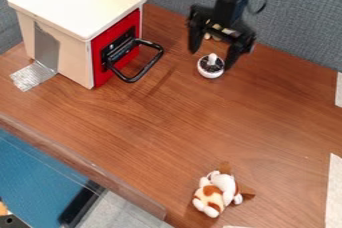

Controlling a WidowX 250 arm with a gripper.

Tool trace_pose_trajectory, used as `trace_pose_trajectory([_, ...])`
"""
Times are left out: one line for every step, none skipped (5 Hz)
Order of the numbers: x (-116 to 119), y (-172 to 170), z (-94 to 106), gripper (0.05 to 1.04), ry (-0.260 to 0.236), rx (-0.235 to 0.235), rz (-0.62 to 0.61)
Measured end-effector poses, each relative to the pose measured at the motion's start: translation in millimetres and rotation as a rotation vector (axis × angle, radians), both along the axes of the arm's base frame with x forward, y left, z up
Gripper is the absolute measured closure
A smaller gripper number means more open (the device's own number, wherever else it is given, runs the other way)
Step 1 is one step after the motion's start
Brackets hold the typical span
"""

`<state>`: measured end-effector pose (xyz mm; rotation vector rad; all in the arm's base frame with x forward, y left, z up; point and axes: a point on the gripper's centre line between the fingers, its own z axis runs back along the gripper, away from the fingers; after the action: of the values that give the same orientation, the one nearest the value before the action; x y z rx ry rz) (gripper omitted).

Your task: Open the drawer

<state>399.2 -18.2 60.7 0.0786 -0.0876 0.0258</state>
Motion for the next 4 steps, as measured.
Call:
trace_pose_trajectory([-24.9, 27.4, 3.4, 0.083, -0.022, 0.085, 0.015])
trace_pose_trajectory([-48.0, 43.5, -4.9, 0.083, -0.018, 0.187, 0.001])
trace_pose_trajectory([-53.3, 49.5, -11.2, 0.083, -0.018, 0.228, 0.008])
trace_pose_trajectory([-50.7, 45.6, -18.3, 0.083, -0.032, 0.251, -0.004])
